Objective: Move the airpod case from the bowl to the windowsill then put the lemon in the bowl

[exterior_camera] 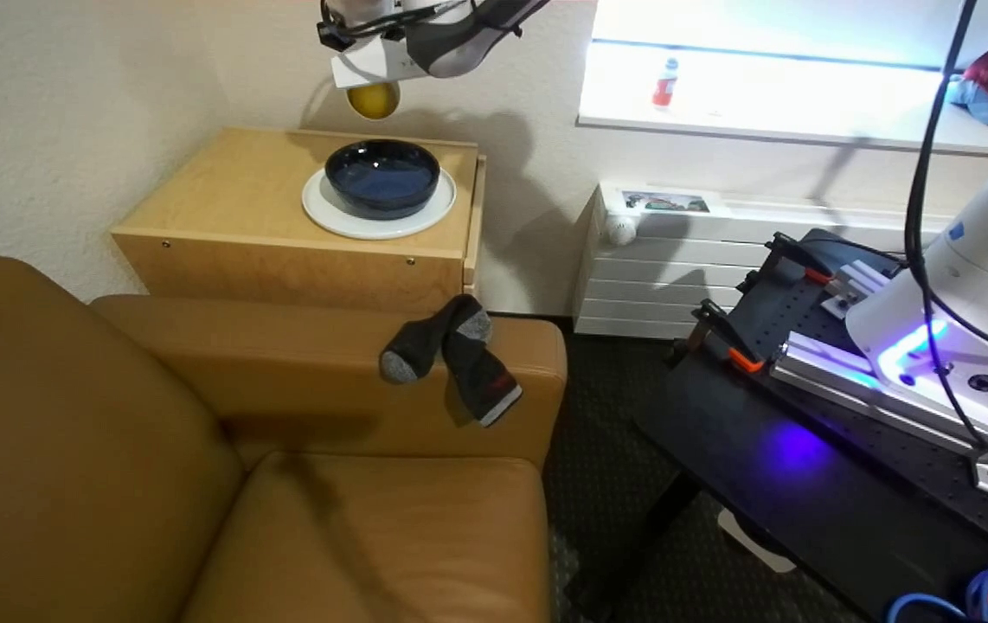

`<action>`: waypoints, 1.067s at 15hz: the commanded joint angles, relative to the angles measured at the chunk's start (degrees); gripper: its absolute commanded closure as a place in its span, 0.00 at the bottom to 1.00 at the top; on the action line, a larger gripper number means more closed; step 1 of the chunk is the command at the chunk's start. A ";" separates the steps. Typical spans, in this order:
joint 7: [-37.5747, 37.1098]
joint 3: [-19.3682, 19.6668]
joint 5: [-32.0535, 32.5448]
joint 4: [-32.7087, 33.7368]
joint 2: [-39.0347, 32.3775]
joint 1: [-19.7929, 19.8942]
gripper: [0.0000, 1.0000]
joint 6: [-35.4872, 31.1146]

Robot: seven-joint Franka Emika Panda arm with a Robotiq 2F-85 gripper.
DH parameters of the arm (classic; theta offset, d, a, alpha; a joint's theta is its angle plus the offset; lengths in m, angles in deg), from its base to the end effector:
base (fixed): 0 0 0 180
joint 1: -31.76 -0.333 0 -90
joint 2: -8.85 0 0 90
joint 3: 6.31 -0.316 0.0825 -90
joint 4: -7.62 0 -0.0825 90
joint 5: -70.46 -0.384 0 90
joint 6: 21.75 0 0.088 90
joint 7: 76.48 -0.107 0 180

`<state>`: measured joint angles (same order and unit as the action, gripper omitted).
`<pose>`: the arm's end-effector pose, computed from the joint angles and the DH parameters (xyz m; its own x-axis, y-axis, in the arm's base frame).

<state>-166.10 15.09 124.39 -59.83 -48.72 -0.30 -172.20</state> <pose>0.7508 0.2648 0.2379 0.5388 -0.1715 0.8248 -0.3990 -0.9142 0.0705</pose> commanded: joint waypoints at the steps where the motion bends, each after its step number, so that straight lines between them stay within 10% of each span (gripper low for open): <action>1: -8.81 5.47 7.09 -0.05 -0.57 -4.13 0.95 -5.45; 16: -52.20 22.61 32.32 -15.64 5.99 -14.86 0.95 -35.39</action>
<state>-212.97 34.91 152.17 -69.52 -47.23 -11.96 -202.19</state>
